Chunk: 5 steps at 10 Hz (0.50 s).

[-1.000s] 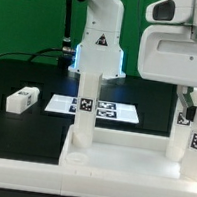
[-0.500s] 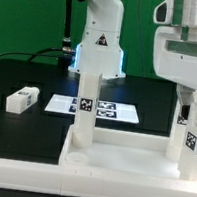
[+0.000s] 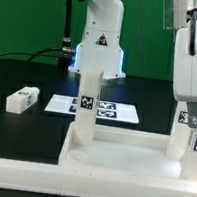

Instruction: Assemble desk

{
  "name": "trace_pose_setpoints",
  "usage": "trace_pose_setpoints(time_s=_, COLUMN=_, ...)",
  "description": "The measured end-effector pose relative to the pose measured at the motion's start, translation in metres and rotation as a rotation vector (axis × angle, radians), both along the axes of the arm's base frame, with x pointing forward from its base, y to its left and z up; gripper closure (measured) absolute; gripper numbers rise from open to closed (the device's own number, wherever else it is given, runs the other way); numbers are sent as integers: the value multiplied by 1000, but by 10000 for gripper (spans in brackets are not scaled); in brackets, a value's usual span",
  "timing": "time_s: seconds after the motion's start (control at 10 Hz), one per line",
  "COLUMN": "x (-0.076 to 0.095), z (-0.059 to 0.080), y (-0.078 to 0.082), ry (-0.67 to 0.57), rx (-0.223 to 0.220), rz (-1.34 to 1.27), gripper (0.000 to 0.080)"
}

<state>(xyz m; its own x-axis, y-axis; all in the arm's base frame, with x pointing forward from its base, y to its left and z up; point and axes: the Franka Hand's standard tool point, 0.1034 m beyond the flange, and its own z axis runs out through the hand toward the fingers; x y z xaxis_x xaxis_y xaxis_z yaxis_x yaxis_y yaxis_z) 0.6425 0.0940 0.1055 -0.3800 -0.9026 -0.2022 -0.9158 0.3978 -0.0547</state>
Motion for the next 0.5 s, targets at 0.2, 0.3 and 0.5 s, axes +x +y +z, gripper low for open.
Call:
trace_pose_setpoints(time_s=0.2, x=0, z=1, y=-3, ry=22, rx=-7, rz=-80, gripper=498)
trace_pose_setpoints(time_s=0.3, x=0, z=1, y=-5, ry=21, rx=-8, rz=-86, gripper=497)
trace_pose_setpoints(time_s=0.5, x=-1, z=-1, y=-5, ry=22, rx=-10, rz=-79, gripper=352)
